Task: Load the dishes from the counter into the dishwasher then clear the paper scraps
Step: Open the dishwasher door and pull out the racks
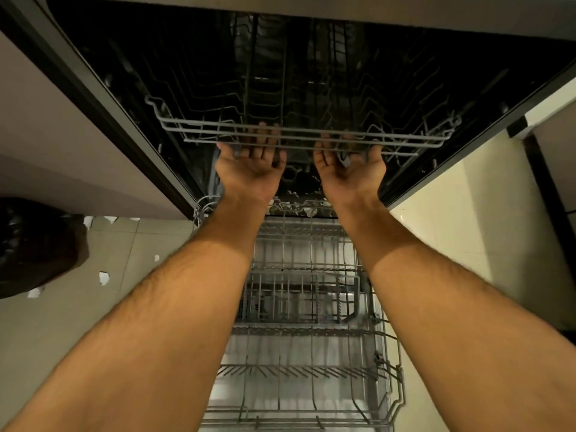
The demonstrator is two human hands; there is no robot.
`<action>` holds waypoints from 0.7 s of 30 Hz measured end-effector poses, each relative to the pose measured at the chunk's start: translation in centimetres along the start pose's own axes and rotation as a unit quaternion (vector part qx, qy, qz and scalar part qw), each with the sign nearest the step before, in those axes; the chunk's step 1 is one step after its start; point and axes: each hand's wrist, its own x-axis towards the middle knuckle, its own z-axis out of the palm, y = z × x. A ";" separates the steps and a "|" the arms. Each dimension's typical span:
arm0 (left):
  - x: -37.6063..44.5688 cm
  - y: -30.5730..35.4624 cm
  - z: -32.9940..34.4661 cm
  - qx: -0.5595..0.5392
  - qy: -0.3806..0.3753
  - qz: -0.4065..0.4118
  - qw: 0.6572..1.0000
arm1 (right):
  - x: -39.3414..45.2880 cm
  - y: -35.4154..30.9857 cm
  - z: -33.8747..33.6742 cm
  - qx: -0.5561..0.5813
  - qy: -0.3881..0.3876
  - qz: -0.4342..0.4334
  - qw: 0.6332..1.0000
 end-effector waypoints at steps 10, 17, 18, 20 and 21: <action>-2.0 -0.3 -1.0 0.047 0.047 0.012 0.998 | -2.3 0.0 -0.8 -0.030 0.021 -0.009 0.999; -5.1 -0.8 -4.0 0.088 0.056 0.000 0.995 | -6.1 0.3 -3.3 -0.048 0.039 -0.006 0.998; -5.6 -0.7 -4.3 0.091 0.056 0.000 0.994 | -6.7 0.3 -3.5 -0.051 0.040 -0.008 0.998; -6.9 -0.7 -5.0 0.099 0.052 -0.001 0.994 | -8.2 0.5 -4.2 -0.058 0.040 -0.012 0.997; -7.7 -0.7 -5.4 0.103 0.049 0.000 0.993 | -8.9 0.6 -4.6 -0.059 0.040 -0.012 0.997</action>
